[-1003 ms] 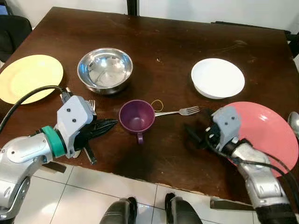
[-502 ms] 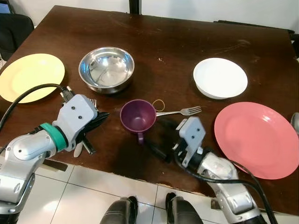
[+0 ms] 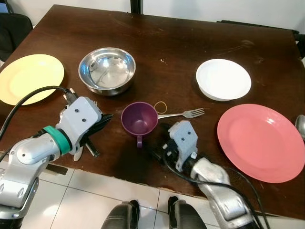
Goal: Setting the table
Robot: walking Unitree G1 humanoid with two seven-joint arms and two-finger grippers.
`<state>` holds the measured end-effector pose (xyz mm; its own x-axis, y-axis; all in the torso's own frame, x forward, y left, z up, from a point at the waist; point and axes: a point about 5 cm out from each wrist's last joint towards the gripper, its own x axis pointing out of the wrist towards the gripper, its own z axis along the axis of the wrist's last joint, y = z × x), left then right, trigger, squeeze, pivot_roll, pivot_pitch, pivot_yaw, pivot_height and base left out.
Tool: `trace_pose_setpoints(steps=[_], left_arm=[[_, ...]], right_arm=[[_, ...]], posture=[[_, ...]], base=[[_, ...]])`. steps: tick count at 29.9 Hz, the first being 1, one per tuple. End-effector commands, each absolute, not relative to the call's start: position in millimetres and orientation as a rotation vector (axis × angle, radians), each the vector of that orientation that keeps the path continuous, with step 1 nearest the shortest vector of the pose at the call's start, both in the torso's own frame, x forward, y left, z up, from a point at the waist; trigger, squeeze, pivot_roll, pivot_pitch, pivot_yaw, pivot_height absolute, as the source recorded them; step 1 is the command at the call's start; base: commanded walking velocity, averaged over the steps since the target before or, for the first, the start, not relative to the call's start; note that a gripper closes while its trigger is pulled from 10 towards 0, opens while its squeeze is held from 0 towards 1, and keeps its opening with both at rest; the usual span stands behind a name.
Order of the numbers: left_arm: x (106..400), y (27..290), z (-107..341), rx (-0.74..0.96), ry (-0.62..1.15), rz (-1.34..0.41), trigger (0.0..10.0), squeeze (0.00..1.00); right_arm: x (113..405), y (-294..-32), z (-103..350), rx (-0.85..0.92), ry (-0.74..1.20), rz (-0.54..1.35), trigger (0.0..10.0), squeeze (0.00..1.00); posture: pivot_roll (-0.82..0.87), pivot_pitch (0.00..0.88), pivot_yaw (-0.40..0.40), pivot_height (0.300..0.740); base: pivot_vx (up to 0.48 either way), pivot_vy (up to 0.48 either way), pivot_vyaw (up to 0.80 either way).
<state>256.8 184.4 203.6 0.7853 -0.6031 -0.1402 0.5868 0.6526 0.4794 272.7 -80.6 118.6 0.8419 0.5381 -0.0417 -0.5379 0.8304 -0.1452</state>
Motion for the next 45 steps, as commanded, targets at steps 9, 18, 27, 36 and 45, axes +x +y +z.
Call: trace_pose_setpoints(steps=[9,18,27,36,45], left_arm=[[254.9,186.3,198.4,0.532,-0.015,-0.668,10.0,0.00],[255.5,185.3,197.3,0.528,-0.018,-0.669,10.0,0.00],[255.1,185.1,195.9,0.528,-0.016,-0.667,10.0,0.00],[255.7,185.7,196.0,0.533,-0.016,-0.672,10.0,0.00],[256.1,184.7,196.2,0.531,-0.021,-0.670,10.0,0.00]], right_arm=[[286.8,-105.7,117.8,-0.087,0.043,0.354,4.5,0.00],[286.2,-109.0,126.4,-0.095,-0.009,0.397,0.0,0.00],[281.4,-103.8,129.4,-0.087,-0.035,0.447,0.0,0.00],[249.2,-106.0,124.2,-0.158,0.028,0.757,10.0,1.00],[247.6,-89.1,127.0,-0.124,0.014,0.815,10.0,1.00]], posture=[[0.02,0.188,0.081,0.740],[0.01,0.182,0.080,0.740],[0.01,0.175,0.078,0.740],[0.00,0.173,0.078,0.740],[0.01,0.170,0.080,0.740]], base=[[0.000,0.000,0.00],[0.000,0.000,0.00],[0.000,0.000,0.00],[0.000,0.000,0.00],[0.000,0.000,0.00]])
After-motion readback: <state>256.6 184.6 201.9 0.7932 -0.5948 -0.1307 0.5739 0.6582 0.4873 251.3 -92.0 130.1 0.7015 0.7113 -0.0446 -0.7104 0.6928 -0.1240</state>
